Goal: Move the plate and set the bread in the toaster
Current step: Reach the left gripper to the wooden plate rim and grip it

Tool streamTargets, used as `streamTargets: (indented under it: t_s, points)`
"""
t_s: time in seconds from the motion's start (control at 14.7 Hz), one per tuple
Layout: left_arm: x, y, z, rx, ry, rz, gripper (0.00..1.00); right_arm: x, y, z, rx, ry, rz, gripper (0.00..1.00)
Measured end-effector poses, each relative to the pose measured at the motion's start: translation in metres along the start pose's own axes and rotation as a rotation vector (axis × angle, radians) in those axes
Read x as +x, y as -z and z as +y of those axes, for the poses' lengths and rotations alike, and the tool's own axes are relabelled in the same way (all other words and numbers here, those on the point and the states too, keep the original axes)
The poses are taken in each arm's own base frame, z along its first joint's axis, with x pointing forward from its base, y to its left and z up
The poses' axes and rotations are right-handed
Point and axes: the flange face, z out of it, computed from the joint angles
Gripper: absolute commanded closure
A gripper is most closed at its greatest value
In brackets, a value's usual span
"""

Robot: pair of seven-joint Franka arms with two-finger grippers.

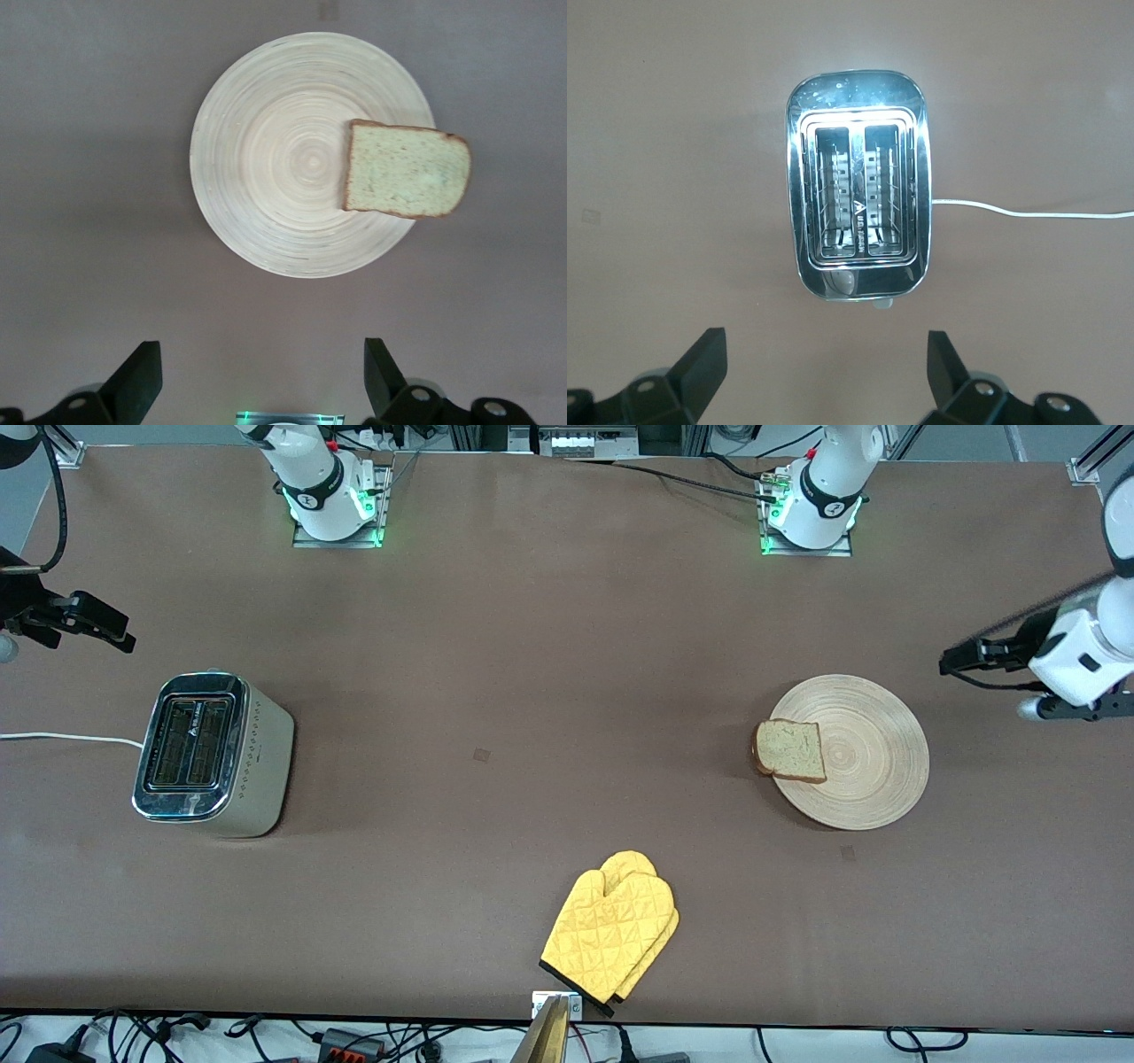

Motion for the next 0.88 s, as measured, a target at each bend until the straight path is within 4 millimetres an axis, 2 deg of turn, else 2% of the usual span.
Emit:
streamTargets:
  t_s: [0.34, 0.54, 0.75, 0.88]
  points:
    - [0.04, -0.072, -0.081, -0.174, -0.027, -0.056, 0.0, 0.003, -0.005, 0.0, 0.0, 0.0, -0.007, 0.0]
    - [0.066, -0.138, -0.126, -0.327, -0.068, -0.047, 0.0, 0.003, -0.003, -0.001, 0.0, 0.003, -0.002, 0.0]
    - [0.08, -0.194, -0.154, -0.403, -0.118, -0.04, 0.0, 0.003, -0.001, -0.001, 0.0, 0.004, 0.004, 0.0]
    - [0.083, -0.215, -0.161, -0.448, -0.129, -0.043, 0.0, 0.003, -0.001, -0.001, 0.0, 0.005, 0.004, 0.0]
